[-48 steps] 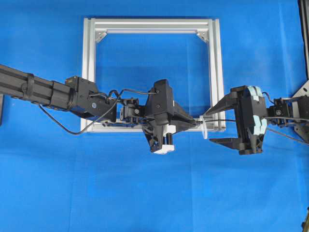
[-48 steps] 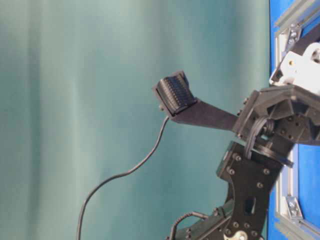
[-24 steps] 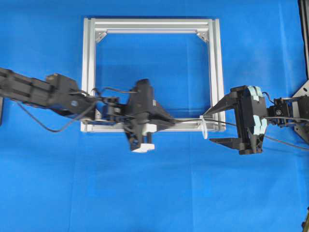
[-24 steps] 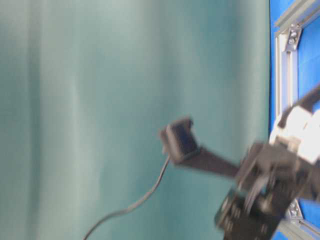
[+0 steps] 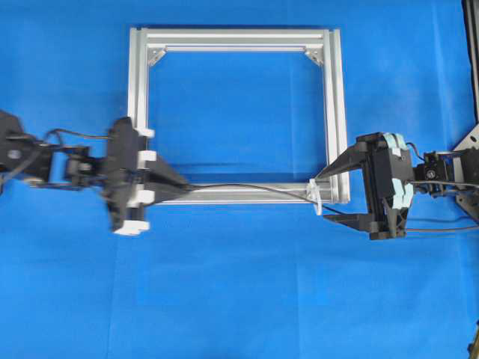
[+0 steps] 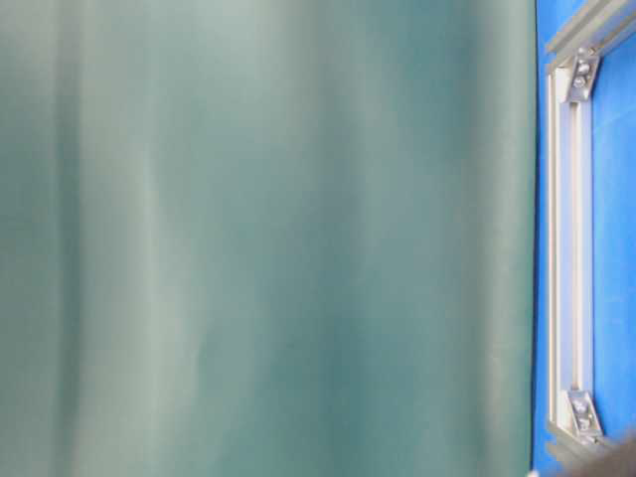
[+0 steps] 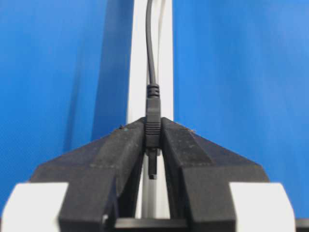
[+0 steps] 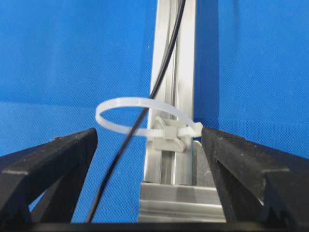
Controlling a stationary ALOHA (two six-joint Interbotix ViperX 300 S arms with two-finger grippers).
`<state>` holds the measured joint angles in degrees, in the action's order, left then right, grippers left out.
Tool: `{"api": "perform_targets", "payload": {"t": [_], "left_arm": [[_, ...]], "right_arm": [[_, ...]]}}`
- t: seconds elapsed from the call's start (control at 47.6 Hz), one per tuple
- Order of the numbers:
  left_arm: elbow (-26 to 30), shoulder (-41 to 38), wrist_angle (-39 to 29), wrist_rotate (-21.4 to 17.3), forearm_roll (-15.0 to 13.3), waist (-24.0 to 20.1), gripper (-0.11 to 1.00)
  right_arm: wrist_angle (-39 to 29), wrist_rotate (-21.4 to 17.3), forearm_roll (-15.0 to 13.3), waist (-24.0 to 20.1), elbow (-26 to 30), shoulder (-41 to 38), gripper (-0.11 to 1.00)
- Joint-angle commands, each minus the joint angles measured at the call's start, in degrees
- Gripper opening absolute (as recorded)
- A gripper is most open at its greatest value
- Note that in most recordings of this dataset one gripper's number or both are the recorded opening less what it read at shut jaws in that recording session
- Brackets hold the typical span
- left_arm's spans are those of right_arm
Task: Insert the wire through the string loop located on the right side.
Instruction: 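Pull the cable leftward through the loop with the left gripper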
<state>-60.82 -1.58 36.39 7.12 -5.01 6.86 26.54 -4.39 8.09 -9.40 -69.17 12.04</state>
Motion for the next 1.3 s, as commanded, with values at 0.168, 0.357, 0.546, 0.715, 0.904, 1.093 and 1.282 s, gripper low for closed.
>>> {"api": "perform_targets", "payload": {"t": [0.168, 0.357, 0.546, 0.715, 0.904, 1.093, 1.282], "left_arm": [[-10.7, 8.4, 3.5, 0.4, 0.0, 2.3, 0.08], [-16.4, 13.9, 3.5, 0.4, 0.1, 2.8, 0.08], [-19.5, 19.1, 2.2, -0.2, 0.1, 3.7, 0.08], [-17.8, 20.8, -3.0, -0.7, 0.1, 3.5, 0.08], [-16.1, 20.3, -6.5, -0.7, 0.1, 3.5, 0.08], [-15.6, 20.2, -6.8, -0.7, 0.1, 3.5, 0.09], [-15.6, 20.1, -7.3, 0.1, 0.1, 3.4, 0.35]], "right_arm": [[0.2, -0.2, 0.3, -0.1, 1.1, 0.4, 0.94], [0.2, -0.3, 0.4, -0.1, 1.1, 0.4, 0.94], [0.2, -0.6, 0.4, -0.1, 1.1, 0.4, 0.94], [0.2, -0.6, 0.3, -0.1, 1.1, 0.4, 0.94], [0.2, -0.6, 0.4, -0.1, 1.1, 0.4, 0.94], [0.2, -0.6, 0.4, -0.1, 1.1, 0.4, 0.94], [-0.5, -0.6, 0.4, -0.1, 1.1, 0.4, 0.94]]}}
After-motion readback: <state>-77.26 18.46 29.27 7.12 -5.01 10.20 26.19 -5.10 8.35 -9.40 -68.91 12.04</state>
